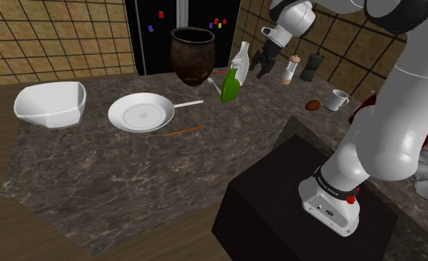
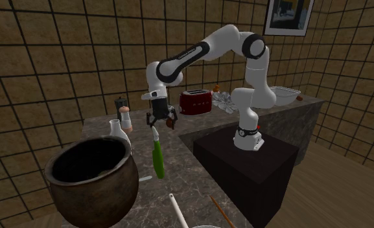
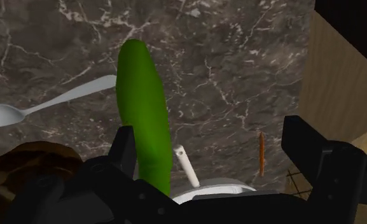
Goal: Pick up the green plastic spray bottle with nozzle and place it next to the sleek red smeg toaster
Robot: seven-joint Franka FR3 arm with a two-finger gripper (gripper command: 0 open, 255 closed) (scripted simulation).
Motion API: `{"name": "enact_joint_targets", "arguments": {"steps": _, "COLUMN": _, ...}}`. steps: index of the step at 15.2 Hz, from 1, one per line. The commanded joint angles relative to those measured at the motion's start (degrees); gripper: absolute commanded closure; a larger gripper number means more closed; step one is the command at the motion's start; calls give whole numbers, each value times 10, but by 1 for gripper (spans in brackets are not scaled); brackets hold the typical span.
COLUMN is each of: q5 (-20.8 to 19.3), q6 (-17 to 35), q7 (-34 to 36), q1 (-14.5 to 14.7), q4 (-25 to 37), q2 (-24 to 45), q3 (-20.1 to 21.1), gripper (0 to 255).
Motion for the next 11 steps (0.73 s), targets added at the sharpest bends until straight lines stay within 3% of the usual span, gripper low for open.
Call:
{"name": "enact_joint_targets", "arguments": {"steps": 1, "q5": 61, "q6": -36, "q7": -77, "q1": -33, "q4": 53, "q2": 68, "q3": 23, "gripper": 0}}
{"name": "enact_joint_targets", "arguments": {"steps": 5, "q5": 120, "q6": -85, "q7": -162, "q1": -91, "q4": 147, "q2": 159, "q3": 75, "gripper": 0}}
{"name": "enact_joint_targets", "arguments": {"steps": 11, "q5": 141, "q6": -55, "q7": -172, "q1": -84, "q4": 130, "q2": 175, "q3": 89, "gripper": 0}}
